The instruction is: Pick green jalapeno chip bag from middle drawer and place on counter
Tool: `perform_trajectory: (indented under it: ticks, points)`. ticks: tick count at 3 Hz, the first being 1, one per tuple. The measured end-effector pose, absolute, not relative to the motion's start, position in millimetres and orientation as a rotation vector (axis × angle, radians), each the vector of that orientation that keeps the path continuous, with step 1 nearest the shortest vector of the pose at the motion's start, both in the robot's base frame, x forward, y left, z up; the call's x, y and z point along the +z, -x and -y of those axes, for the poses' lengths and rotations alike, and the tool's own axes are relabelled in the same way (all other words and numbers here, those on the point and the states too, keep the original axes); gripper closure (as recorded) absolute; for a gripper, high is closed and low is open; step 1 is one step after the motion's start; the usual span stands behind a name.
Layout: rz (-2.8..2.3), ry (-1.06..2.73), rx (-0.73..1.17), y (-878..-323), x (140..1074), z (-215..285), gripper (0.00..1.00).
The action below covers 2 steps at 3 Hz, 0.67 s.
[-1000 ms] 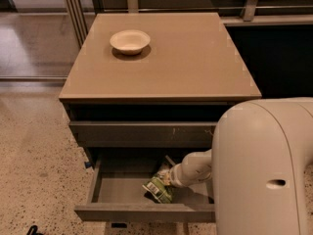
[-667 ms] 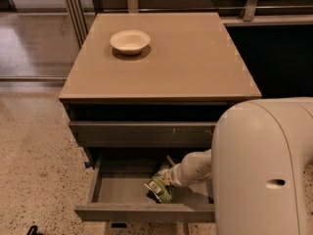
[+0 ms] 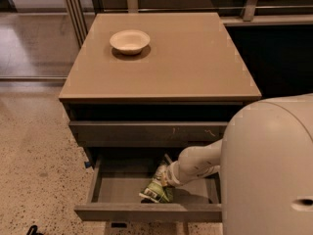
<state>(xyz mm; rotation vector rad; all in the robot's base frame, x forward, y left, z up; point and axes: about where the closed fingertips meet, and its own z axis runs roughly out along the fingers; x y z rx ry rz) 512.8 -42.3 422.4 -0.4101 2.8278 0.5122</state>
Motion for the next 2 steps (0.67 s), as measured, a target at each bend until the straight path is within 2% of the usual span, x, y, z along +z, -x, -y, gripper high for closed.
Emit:
perform_trajectory:
  ticks: [2]
  points:
    - [-2.788, 0.533, 0.494, -473, 503, 42, 1.00]
